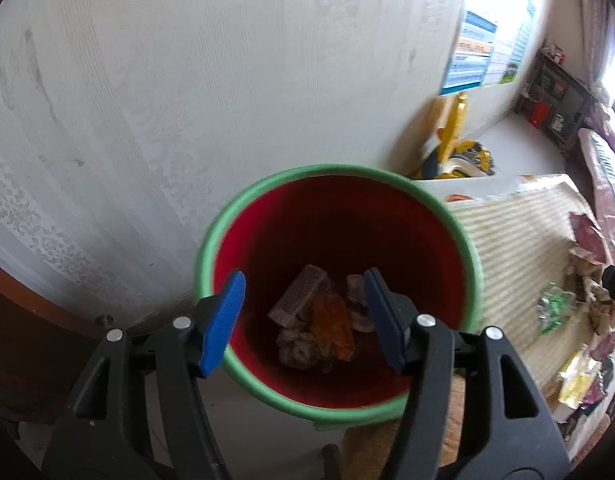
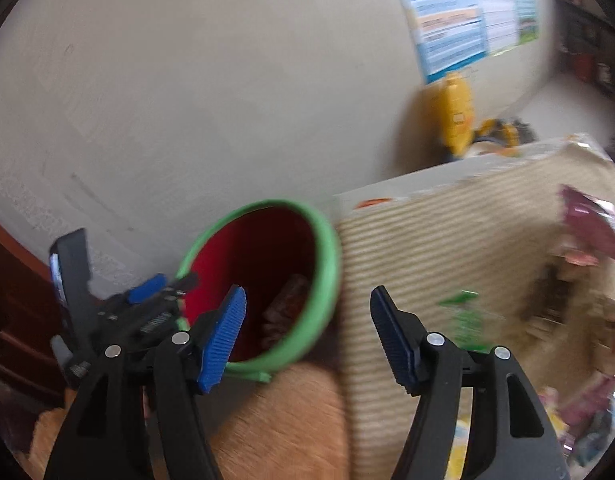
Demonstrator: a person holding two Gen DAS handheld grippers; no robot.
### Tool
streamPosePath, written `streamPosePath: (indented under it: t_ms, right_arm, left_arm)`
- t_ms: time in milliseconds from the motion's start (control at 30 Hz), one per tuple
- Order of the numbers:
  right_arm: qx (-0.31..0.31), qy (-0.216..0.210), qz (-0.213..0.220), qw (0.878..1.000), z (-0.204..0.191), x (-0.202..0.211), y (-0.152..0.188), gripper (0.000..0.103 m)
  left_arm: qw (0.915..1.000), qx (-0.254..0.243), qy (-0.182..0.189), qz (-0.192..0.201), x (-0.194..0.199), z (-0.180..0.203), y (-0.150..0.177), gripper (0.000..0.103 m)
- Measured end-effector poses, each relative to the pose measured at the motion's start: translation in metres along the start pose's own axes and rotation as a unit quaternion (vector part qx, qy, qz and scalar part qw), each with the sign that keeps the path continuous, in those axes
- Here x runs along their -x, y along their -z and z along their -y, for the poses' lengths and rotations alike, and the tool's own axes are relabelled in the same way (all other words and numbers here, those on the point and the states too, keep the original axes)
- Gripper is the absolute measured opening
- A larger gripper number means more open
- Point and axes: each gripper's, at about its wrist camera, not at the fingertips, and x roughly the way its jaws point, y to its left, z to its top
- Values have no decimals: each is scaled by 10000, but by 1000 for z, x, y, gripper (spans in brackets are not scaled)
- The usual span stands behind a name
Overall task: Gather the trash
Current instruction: 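Grasp the green snack wrapper on the table with the left tool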
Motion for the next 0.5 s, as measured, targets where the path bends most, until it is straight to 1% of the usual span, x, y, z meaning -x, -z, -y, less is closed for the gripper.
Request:
streamPosePath:
  t_ms: [100, 167, 267, 300, 367, 400, 500]
  right_arm:
    - [-216, 498, 178, 9984, 38, 33, 18, 67]
    - [-353, 819, 230, 9957, 58, 50, 33, 68]
    - [-588, 1240, 263, 9902, 89, 71, 57, 68]
    - [-747, 1347, 285, 9876, 101, 79, 67, 68]
    - [-1000, 1396, 304, 9847, 118, 89, 81, 68]
    - [-1134, 1402, 313, 9831, 126, 92, 87, 68]
    - [-1413, 1325, 360, 9804, 141, 99, 97, 68]
  left_arm:
    - [9990, -295, 330, 3, 10, 32, 6, 59]
    - [9963, -606, 601, -50, 13, 62, 12, 59]
    - [9899, -1055, 946, -92, 15, 108, 20, 59]
    - [9862, -1280, 1048, -113, 15, 128, 22, 61]
    - [9807, -1532, 1202, -186, 12, 154, 25, 69]
    - [9792, -1576, 1255, -223, 9, 163, 26, 74]
    - [9762, -1574, 1436, -410, -6, 196, 26, 75]
